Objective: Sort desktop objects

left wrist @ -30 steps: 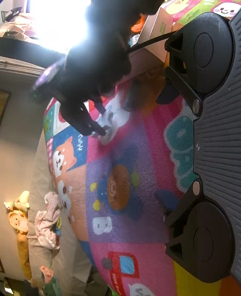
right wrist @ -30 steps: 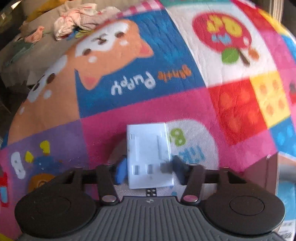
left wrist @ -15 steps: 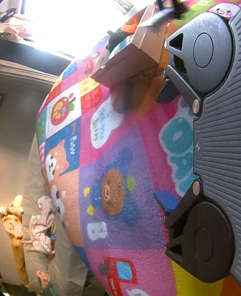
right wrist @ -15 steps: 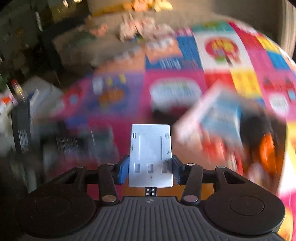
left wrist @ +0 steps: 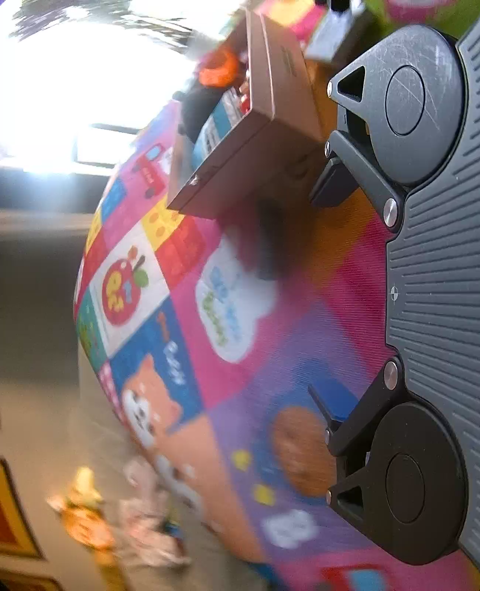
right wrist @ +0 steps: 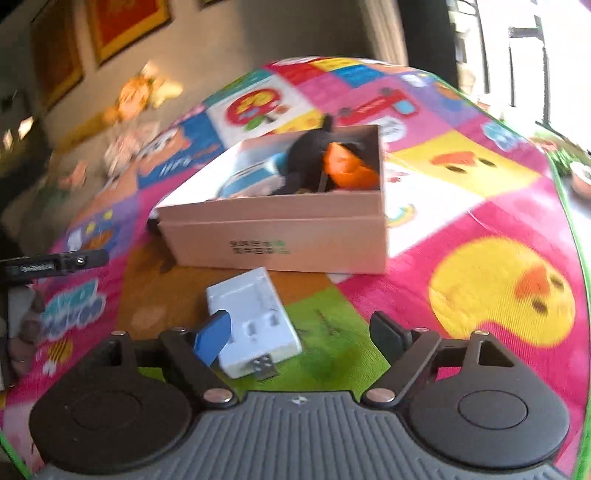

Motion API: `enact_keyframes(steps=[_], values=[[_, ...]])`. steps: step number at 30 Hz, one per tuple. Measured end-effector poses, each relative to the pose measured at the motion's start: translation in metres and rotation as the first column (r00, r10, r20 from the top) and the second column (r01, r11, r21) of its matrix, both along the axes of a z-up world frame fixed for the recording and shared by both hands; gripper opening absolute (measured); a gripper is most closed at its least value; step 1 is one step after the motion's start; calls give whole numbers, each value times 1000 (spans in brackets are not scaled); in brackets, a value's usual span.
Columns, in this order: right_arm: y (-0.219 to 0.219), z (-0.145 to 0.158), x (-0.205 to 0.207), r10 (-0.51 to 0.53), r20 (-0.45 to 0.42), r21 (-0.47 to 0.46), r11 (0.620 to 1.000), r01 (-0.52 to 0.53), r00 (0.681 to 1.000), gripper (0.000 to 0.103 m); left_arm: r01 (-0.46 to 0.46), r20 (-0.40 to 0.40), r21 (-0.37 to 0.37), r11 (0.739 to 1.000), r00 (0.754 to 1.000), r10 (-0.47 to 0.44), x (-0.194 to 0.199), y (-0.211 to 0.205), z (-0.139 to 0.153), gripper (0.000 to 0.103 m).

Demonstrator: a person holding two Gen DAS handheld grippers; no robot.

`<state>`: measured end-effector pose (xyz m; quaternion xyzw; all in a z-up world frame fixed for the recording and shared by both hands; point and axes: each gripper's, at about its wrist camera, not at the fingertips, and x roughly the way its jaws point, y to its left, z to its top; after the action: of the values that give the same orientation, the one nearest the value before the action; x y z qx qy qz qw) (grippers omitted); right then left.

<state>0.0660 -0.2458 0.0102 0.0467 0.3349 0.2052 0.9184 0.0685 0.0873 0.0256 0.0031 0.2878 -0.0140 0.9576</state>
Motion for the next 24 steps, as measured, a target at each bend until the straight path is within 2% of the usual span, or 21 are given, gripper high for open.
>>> enact_keyframes(steps=[1,2,3,5,7,13,17,20,24], values=[[-3,0,1,-13,1,16,1000,13,1000,84,25,-2,17,1000,1000,-25,10,-3,1,95],[-6,1,0,-23,16,37,999,22,1000,86,58,-9,32,998,998,-57,19,-7,2,85],[-8,1,0,-30,22,55,998,29,999,92,88,-17,51,995,996,-87,29,-11,2,79],[-10,-1,4,-35,7,77,996,34,999,93,146,-31,79,986,989,-144,46,-19,0,79],[-11,-3,9,-43,-18,93,995,45,999,93,201,-61,58,978,978,-197,61,-22,-4,79],[-25,-7,10,-55,-43,171,983,62,998,97,241,-106,60,969,967,-234,90,-23,-15,68],[-29,-9,10,-52,-52,203,977,62,997,100,283,-116,61,957,954,-275,84,-27,-12,43],[-29,-9,11,-50,-54,210,976,60,997,101,329,-122,70,942,940,-319,71,-34,-8,42],[-29,-9,11,-48,-56,218,974,59,997,102,319,-107,123,940,946,-307,65,-45,-5,43]])
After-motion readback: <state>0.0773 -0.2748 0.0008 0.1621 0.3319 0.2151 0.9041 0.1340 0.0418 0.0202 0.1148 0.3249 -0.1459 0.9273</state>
